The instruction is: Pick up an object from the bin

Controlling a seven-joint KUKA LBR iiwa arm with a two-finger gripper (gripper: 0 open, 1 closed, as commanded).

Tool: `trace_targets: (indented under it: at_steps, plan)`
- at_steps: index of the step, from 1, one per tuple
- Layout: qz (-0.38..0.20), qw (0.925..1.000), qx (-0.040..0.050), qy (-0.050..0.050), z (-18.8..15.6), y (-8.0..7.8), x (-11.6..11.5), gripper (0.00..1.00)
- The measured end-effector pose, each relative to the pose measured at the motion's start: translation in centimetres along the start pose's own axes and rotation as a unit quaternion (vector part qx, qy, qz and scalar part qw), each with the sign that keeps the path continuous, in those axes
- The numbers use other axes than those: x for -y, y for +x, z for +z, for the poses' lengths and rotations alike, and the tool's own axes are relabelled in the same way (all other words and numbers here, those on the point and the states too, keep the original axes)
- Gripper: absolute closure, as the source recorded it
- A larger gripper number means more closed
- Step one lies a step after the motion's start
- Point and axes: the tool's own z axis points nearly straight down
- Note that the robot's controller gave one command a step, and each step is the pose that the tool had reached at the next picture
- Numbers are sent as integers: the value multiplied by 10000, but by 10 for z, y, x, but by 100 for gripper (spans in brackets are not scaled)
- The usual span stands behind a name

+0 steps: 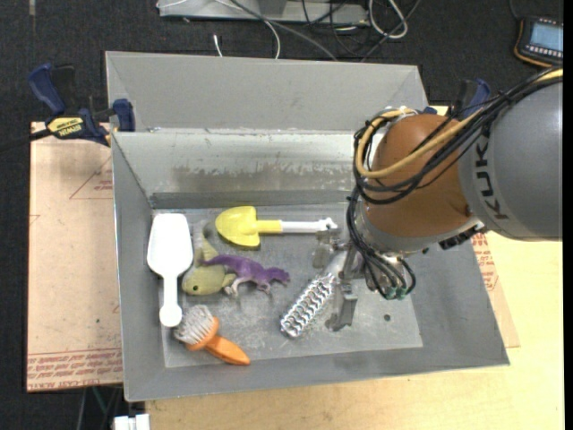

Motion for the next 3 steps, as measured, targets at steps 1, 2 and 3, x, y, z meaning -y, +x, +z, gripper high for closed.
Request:
trace_targets:
  at_steps: [1, 2, 3]
  plan:
    - [-3, 10000, 4, 0, 0, 0, 0, 0]
    - [-577, 9983, 21, -7, 100, 4, 18, 0]
    - [-718, 9974, 68, -7, 109, 18, 10, 100]
